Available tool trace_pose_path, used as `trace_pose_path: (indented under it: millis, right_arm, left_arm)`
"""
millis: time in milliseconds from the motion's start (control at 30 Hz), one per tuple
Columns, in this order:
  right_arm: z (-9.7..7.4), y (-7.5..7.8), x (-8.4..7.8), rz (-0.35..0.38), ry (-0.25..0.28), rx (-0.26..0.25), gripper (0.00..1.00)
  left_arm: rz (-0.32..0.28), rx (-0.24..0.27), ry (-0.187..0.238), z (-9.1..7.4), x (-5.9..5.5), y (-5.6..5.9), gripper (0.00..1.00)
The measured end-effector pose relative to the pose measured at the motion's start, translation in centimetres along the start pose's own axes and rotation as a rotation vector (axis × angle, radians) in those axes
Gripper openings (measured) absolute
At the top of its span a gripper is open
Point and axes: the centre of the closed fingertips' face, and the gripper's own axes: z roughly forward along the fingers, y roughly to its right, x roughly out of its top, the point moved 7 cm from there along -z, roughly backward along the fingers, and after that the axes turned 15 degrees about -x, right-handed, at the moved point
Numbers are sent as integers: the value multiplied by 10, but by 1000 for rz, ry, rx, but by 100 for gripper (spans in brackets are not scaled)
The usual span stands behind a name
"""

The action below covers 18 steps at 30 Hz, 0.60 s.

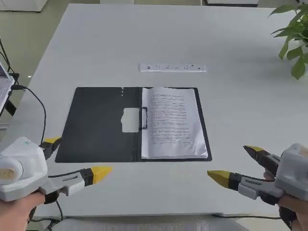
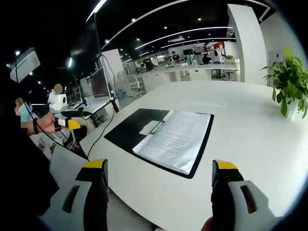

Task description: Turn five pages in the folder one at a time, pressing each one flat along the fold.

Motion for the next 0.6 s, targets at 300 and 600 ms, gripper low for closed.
trace_pose_path:
  millis: [300, 600]
  right_arm:
    - [1, 0, 1, -2, 0, 1, 89]
    - [1, 0, 0, 3, -3, 1, 88]
  left_arm:
    - [-1, 11, 2, 0, 1, -3, 97]
    - [-5, 11, -1, -2, -2, -3, 97]
